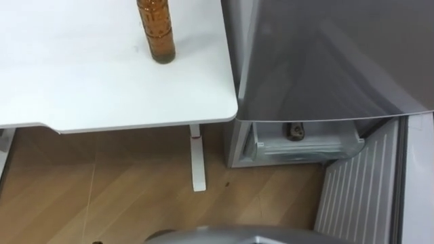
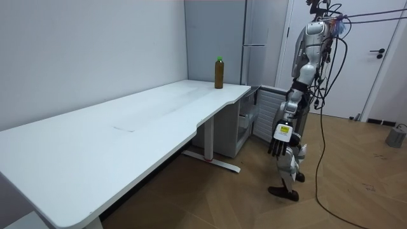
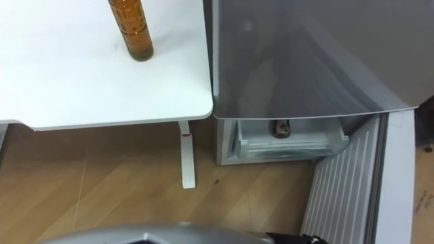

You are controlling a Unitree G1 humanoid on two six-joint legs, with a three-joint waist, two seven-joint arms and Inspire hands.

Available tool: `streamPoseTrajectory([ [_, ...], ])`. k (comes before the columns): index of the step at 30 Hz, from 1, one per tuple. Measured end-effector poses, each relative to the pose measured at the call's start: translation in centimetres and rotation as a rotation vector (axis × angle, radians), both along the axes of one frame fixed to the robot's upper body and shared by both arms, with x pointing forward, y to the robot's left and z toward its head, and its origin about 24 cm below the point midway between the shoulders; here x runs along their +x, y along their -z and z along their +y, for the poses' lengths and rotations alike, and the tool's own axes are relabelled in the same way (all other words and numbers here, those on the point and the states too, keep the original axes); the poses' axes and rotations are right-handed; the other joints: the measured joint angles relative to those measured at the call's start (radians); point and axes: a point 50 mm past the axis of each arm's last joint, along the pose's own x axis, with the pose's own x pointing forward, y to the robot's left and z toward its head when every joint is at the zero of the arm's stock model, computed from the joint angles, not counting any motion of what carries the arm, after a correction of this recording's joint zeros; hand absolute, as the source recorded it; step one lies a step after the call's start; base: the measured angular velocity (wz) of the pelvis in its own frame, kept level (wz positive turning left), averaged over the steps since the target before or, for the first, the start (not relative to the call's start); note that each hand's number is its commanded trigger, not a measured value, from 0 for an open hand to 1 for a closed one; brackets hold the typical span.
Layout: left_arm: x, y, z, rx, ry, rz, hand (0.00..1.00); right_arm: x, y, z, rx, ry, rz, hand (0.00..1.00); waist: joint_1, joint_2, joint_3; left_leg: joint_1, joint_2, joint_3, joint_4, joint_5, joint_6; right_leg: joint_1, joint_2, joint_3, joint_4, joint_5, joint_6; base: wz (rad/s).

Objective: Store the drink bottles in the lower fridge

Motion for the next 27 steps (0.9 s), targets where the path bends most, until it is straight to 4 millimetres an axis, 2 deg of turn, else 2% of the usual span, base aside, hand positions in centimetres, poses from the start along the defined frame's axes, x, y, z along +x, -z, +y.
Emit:
streamPoseTrajectory([
  [5,0.8,-0.5,1.0,0.059,-0.201,-0.082,0.00,-0.1,-0.1,-0.3,-0.028,0.021,0.003,0.00,0.000,0.017,0.0000,0.000,0.000,0.000,0.000,0.000,0.000,0.002,0.000,-0.002,0.000,0.000,0.000,0.00],
  [7,1.8,-1.0,1.8,0.106,-0.260,-0.140,0.00,-0.3,-0.1,-0.4,-0.035,0.027,0.007,0.00,0.000,0.018,0.0037,0.009,0.000,-0.003,-0.002,0.000,0.000,0.012,0.000,-0.003,0.001,0.000,0.000,0.00],
  [10,3.8,-2.0,2.7,0.173,-0.317,-0.249,0.00,0.1,-0.2,-0.6,-0.040,0.016,0.000,0.00,0.005,0.020,0.0075,0.016,0.000,-0.006,-0.016,0.000,0.000,0.015,0.000,0.000,0.005,0.001,0.000,-0.01],
  [13,6.3,-3.5,3.5,0.233,-0.344,-0.368,0.00,0.2,-0.2,-0.7,-0.046,-0.005,-0.006,0.00,0.004,0.027,0.0046,0.012,0.000,-0.012,-0.011,0.001,-0.001,0.013,0.001,-0.002,0.004,0.001,-0.001,0.00],
  [15,8.4,-5.1,4.2,0.293,-0.364,-0.484,0.00,0.5,-0.3,-0.7,-0.049,-0.030,-0.016,0.00,0.009,0.026,0.0030,0.016,0.000,-0.013,-0.015,0.003,-0.002,0.013,0.003,0.000,0.003,0.002,-0.002,0.00],
  [17,9.4,-6.2,4.6,0.336,-0.380,-0.548,0.00,0.7,-0.3,-0.8,-0.057,-0.061,-0.023,0.00,0.014,0.035,-0.0023,0.016,0.000,-0.014,-0.013,0.003,-0.002,0.012,0.004,0.007,0.002,0.002,-0.002,-0.09],
  [20,11.1,-8.5,5.3,0.407,-0.407,-0.658,0.00,0.7,-0.3,-0.8,-0.068,-0.093,-0.024,0.00,0.024,0.031,-0.0075,0.016,0.000,-0.015,-0.012,0.003,-0.002,0.009,0.005,0.005,0.000,0.002,-0.002,-0.02],
  [25,12.9,-12.2,5.7,0.546,-0.365,-0.838,0.00,0.6,-0.3,-0.7,-0.086,-0.157,-0.036,0.00,0.030,0.027,-0.0068,0.018,-0.002,-0.021,-0.015,0.003,-0.003,0.010,0.003,0.002,-0.002,0.002,-0.002,0.01],
  [27,13.7,-13.7,5.8,0.627,-0.295,-0.894,0.00,0.5,-0.3,-0.6,-0.076,-0.166,-0.044,0.00,0.026,0.026,-0.0056,0.016,-0.003,-0.023,-0.014,0.004,-0.003,0.011,0.002,-0.003,-0.002,0.002,-0.002,0.06],
])
